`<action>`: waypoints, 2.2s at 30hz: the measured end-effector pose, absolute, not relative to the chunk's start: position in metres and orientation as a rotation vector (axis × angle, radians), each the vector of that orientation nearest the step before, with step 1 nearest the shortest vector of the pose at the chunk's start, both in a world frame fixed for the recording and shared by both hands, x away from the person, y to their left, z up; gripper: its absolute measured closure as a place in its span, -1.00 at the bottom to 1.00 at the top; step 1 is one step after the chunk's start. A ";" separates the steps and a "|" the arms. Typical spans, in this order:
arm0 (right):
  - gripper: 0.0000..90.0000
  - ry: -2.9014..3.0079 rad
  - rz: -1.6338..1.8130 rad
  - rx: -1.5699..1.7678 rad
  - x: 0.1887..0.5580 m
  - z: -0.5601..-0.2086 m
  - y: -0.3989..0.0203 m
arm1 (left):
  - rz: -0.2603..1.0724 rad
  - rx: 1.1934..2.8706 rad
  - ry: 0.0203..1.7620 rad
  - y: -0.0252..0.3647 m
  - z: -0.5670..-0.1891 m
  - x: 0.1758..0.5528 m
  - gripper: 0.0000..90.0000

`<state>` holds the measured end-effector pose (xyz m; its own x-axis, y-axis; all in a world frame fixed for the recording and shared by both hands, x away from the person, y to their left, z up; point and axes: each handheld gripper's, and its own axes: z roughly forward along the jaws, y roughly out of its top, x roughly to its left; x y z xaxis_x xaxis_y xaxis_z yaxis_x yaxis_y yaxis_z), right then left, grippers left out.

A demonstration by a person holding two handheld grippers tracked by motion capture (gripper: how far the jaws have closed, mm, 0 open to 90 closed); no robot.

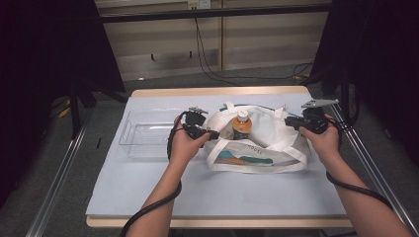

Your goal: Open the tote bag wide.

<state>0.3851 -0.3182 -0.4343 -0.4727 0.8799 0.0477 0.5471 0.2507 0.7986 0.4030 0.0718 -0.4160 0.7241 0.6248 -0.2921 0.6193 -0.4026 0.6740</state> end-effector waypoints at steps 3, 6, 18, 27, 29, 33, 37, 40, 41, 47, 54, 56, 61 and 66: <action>0.78 2.115 1.096 1.305 0.386 -0.435 -0.318 | 0.006 2.114 0.942 0.071 -0.418 0.402 0.84; 0.78 2.108 1.091 1.308 0.387 -0.437 -0.319 | 0.008 2.122 0.931 0.071 -0.420 0.402 0.84; 0.75 2.095 1.105 1.337 0.392 -0.445 -0.324 | 0.009 2.112 0.945 0.072 -0.425 0.401 0.85; 0.76 2.101 1.086 1.336 0.392 -0.448 -0.323 | 0.005 2.111 0.944 0.073 -0.428 0.400 0.85; 0.76 2.101 1.084 1.331 0.392 -0.450 -0.324 | 0.006 2.105 0.946 0.073 -0.429 0.399 0.85; 0.76 2.091 1.076 1.349 0.391 -0.453 -0.326 | 0.006 2.105 0.944 0.073 -0.430 0.399 0.86; 0.75 2.097 1.078 1.338 0.391 -0.454 -0.326 | 0.010 2.109 0.948 0.073 -0.432 0.398 0.86; 0.75 2.098 1.073 1.341 0.390 -0.454 -0.325 | 0.012 2.107 0.949 0.073 -0.435 0.398 0.87; 0.75 2.100 1.069 1.336 0.390 -0.454 -0.325 | 0.015 2.106 0.948 0.073 -0.436 0.398 0.87; 0.75 2.100 1.063 1.332 0.389 -0.455 -0.326 | 0.009 2.104 0.956 0.073 -0.439 0.397 0.88; 0.74 2.094 1.069 1.341 0.387 -0.456 -0.327 | 0.032 2.113 0.948 0.072 -0.440 0.395 0.90; 0.74 2.096 1.074 1.337 0.387 -0.455 -0.327 | 0.029 2.111 0.949 0.072 -0.440 0.395 0.90; 0.69 2.089 1.086 1.331 0.385 -0.455 -0.327 | 0.025 2.108 0.950 0.073 -0.438 0.395 0.89; 0.60 2.100 1.076 1.311 0.382 -0.453 -0.325 | 0.007 2.104 0.945 0.073 -0.434 0.397 0.86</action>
<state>0.3815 -0.3250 -0.4533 -0.4546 0.8900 0.0356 0.5485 0.2482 0.7984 0.3969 0.0725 -0.4338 0.7196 0.6268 -0.2988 0.6222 -0.3910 0.6782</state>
